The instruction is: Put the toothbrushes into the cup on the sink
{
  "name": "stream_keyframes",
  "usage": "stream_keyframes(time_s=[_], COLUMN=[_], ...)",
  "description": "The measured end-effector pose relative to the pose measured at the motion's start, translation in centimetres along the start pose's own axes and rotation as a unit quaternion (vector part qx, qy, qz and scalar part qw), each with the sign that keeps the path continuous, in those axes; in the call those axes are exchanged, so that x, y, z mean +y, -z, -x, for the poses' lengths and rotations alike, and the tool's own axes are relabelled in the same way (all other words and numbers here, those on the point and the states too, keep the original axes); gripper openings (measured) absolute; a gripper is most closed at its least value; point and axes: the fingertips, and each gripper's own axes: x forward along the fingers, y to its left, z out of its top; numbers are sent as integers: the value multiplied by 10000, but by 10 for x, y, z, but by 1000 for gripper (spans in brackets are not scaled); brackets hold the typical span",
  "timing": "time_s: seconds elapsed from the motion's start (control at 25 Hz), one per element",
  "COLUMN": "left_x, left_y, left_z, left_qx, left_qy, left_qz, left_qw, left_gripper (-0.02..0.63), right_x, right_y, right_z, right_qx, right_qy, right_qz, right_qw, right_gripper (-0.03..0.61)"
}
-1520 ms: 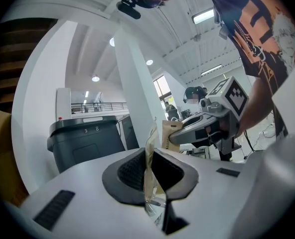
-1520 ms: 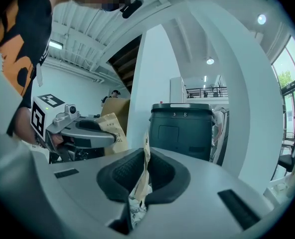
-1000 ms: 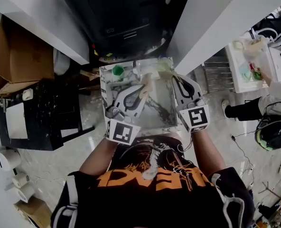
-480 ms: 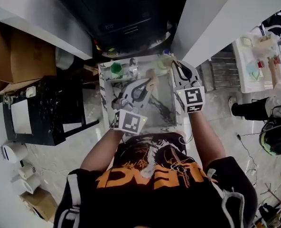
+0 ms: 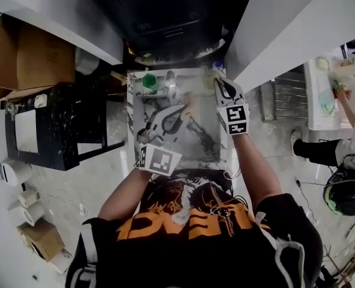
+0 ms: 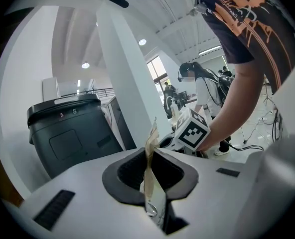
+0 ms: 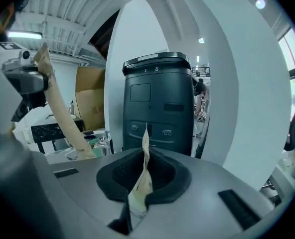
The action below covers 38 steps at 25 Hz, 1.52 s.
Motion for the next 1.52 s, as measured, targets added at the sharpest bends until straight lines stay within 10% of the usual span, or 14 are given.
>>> stream_keyframes(time_s=[0.28,0.76,1.2,1.52], left_x=[0,11,34,52], left_y=[0,-10,-18,-11], left_z=[9,49,101,119], left_qx=[-7,-370,-846,-900], left_qy=[-171,-306,-700,-876], left_qz=[102,421,388,484], left_qw=[9998,9980,9932,9909], left_gripper=[52,52,52,52], right_x=[13,82,156,174], right_y=[-1,-79,-144,-160], right_z=[0,69,116,112], right_qx=[-99,-965,-1292,-1464], right_qy=[-189,-661,-1187,-1189], right_qz=[15,-34,314,308], right_qw=[9998,9931,9840,9816], right_gripper=[218,222,32,15])
